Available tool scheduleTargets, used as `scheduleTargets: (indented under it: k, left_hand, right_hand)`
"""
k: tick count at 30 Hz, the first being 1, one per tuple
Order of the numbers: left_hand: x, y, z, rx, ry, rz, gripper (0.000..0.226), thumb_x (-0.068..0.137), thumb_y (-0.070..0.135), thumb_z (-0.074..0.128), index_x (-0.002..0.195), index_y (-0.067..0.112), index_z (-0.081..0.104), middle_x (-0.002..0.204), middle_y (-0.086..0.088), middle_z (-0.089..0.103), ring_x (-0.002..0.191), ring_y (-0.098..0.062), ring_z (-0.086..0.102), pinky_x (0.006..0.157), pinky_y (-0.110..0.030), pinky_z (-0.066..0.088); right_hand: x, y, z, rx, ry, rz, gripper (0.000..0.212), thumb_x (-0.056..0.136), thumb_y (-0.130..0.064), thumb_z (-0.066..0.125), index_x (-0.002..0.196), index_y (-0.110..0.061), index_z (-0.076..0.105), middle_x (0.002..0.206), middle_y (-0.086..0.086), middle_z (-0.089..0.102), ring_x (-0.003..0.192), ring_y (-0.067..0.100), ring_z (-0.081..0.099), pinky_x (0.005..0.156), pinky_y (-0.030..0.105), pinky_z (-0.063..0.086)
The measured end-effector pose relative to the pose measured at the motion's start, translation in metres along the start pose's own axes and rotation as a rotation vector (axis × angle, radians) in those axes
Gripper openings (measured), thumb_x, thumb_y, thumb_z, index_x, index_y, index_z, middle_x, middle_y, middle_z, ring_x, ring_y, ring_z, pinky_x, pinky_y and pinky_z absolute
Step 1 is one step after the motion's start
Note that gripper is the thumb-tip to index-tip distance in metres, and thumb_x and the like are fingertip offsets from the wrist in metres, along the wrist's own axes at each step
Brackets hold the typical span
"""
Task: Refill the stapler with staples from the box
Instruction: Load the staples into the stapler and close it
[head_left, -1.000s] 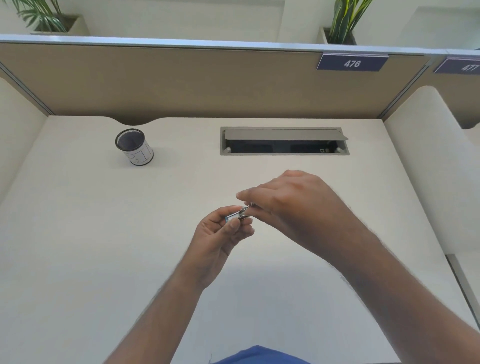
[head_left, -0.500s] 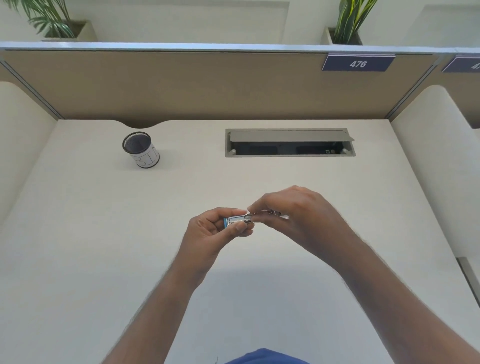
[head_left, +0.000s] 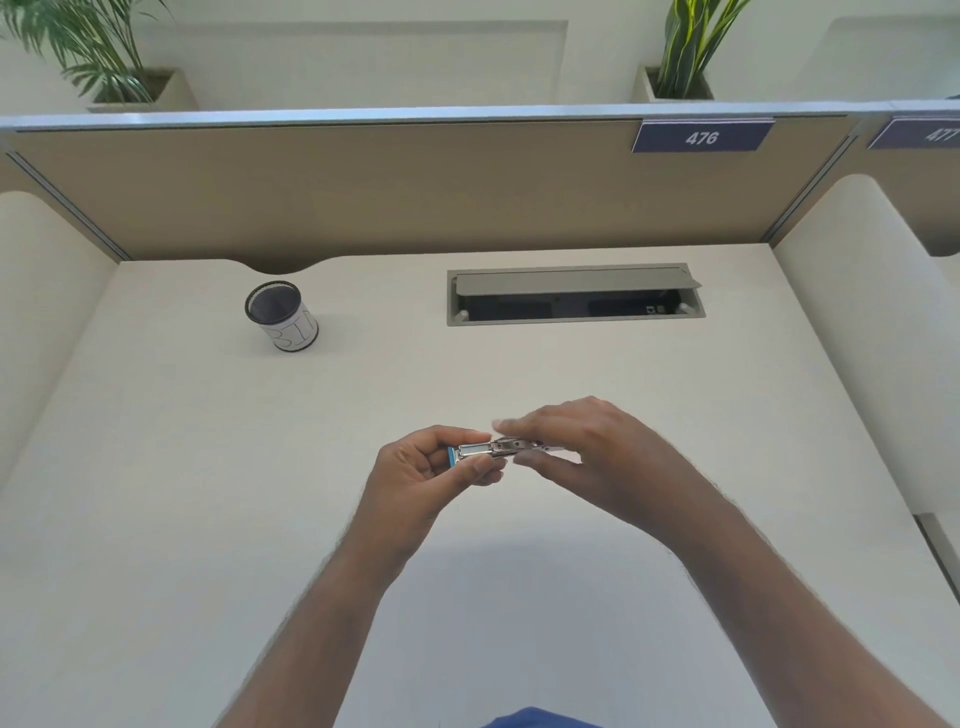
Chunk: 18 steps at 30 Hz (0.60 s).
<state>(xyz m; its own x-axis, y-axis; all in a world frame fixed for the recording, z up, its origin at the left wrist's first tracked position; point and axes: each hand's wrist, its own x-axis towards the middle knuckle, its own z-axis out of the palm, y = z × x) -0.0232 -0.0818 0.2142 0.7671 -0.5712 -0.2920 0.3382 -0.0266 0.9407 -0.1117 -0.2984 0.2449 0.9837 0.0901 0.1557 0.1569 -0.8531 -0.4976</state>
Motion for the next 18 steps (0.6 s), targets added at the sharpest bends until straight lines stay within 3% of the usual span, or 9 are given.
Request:
scheduleTargets:
  k: [3,6,9,15,18]
  left_hand:
    - [0.000,0.001,-0.001,-0.013,0.019,-0.014,0.027,0.084,0.018,0.081,0.110,0.009,0.079,0.100,-0.016,0.085,0.092,-0.031,0.082,0.093,-0.034,0.061]
    - [0.002,-0.001,-0.006,0.006,0.027,-0.028,0.026,0.086,0.017,0.081,0.110,0.008,0.079,0.100,-0.016,0.085,0.093,-0.032,0.082,0.095,-0.036,0.061]
    - [0.003,-0.006,-0.009,0.040,0.022,-0.054,0.018,0.092,0.009,0.079,0.110,0.007,0.079,0.100,-0.015,0.085,0.094,-0.034,0.082,0.095,-0.037,0.061]
    - [0.008,-0.010,-0.007,0.055,0.018,-0.084,0.016,0.095,0.007,0.077,0.111,0.006,0.079,0.101,-0.016,0.085,0.094,-0.034,0.082,0.096,-0.038,0.062]
    - [0.011,-0.011,-0.006,0.055,0.006,-0.092,0.016,0.095,0.008,0.077,0.111,0.005,0.079,0.100,-0.017,0.084,0.093,-0.034,0.082,0.096,-0.040,0.062]
  right_hand:
    - [-0.007,0.013,-0.006,-0.012,-0.037,0.137,0.041,0.095,-0.036,0.080,0.134,-0.033,0.068,0.105,-0.019,0.078,0.087,-0.001,0.065,0.088,0.027,0.051]
    - [-0.018,0.031,-0.018,0.031,-0.088,0.306,0.022,0.089,-0.043,0.083,0.105,-0.036,0.071,0.091,-0.018,0.076,0.086,0.005,0.070,0.083,0.037,0.058]
    - [-0.027,0.038,-0.027,0.196,-0.096,0.478,0.021,0.084,-0.045,0.087,0.090,-0.036,0.069,0.088,-0.013,0.074,0.089,0.009,0.068,0.080,0.035,0.056]
    - [-0.020,0.030,-0.019,0.743,0.090,0.535,0.017,0.087,-0.017,0.089,0.094,-0.013,0.074,0.092,0.003,0.081,0.078,0.015,0.073,0.076,0.030,0.054]
    - [-0.011,0.020,-0.001,0.837,0.187,0.499,0.015,0.091,-0.009,0.083,0.102,-0.009,0.074,0.102,0.007,0.083,0.093,0.019,0.080,0.085,0.032,0.061]
